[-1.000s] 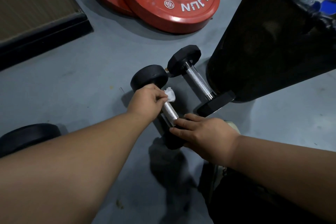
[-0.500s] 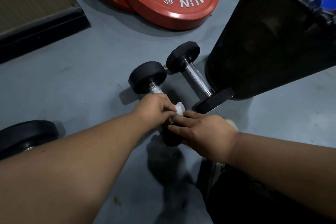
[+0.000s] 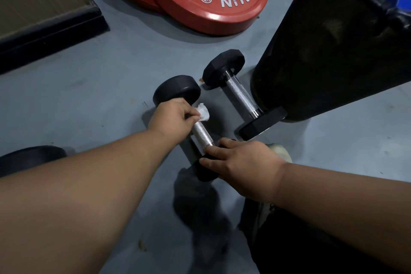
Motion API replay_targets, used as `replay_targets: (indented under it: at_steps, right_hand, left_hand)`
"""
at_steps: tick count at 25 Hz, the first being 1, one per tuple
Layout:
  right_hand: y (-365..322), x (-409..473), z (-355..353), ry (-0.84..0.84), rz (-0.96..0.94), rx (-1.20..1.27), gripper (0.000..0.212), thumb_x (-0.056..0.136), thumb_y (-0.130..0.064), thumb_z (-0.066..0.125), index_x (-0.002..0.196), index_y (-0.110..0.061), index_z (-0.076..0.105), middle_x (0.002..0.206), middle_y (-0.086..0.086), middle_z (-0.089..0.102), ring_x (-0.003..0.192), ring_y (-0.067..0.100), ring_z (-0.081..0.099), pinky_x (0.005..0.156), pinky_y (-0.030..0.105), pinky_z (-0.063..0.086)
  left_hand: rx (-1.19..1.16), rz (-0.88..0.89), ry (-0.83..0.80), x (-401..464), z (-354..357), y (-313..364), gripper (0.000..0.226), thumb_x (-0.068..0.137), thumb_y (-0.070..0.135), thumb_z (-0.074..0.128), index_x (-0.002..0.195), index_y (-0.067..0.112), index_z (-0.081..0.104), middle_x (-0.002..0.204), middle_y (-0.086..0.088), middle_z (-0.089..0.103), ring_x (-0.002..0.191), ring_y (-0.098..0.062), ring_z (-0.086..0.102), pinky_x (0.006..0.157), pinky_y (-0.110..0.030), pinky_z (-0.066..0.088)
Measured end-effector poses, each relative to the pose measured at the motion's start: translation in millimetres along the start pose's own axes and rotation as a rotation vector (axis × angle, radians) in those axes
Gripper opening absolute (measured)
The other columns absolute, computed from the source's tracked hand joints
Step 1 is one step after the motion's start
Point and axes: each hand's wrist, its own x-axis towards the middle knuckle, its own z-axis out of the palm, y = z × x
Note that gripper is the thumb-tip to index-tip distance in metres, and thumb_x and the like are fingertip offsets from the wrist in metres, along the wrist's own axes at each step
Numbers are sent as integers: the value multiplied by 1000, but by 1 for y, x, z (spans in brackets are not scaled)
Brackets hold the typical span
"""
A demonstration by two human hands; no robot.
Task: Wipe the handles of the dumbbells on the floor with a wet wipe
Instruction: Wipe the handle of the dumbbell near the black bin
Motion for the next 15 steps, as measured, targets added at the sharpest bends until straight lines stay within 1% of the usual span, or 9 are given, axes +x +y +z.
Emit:
replay_targets:
  at_steps: [2, 4, 6, 9, 12, 15]
  right_hand:
    - [0, 1, -1, -10, 2, 5, 60, 87, -19, 68, 143, -29, 50, 136, -5, 55, 107, 27, 57, 56, 40, 55]
    - [0, 1, -1, -14, 1, 5, 60, 87, -19, 69, 143, -29, 50, 137, -4, 55, 109, 28, 57, 57, 41, 56]
    - [1, 1, 0, -5, 3, 7, 60, 85, -18, 71, 141, -28, 52, 135, -3, 57, 109, 30, 59, 58, 41, 56]
    - [2, 0, 1, -9, 5, 27, 53, 88, -16, 66, 138, -27, 53, 136, -1, 57, 115, 33, 58, 65, 44, 58]
    - [1, 1, 0, 0, -6, 32, 52, 89, -17, 64, 138, -27, 52, 137, -1, 56, 116, 33, 57, 67, 44, 58]
    - [2, 1, -2, 14, -4, 25, 54, 86, -16, 68, 137, -27, 54, 135, -2, 59, 114, 31, 59, 62, 42, 58]
  left_hand:
    - [-10, 30, -14, -6, 4, 2, 10, 81, 24, 78, 92, 22, 79, 92, 18, 62, 91, -6, 64, 89, -22, 50]
    - [-9, 84, -71, -11, 8, 4, 11, 80, 23, 79, 91, 22, 80, 94, 12, 67, 91, -9, 65, 91, -28, 52]
    - [-5, 124, -146, -19, 14, 7, 10, 80, 23, 79, 90, 23, 80, 93, 9, 69, 90, -11, 66, 89, -33, 53]
    - [-11, 158, -217, -30, 20, 12, 9, 80, 23, 78, 89, 26, 80, 86, 15, 65, 87, -9, 65, 86, -31, 53]
    - [6, 175, -239, -29, 17, 11, 9, 81, 24, 77, 90, 26, 80, 86, 13, 65, 87, -9, 64, 86, -32, 52]
    - [22, 161, -219, -25, 16, 11, 10, 81, 28, 76, 91, 28, 79, 90, 11, 68, 89, -12, 65, 85, -35, 53]
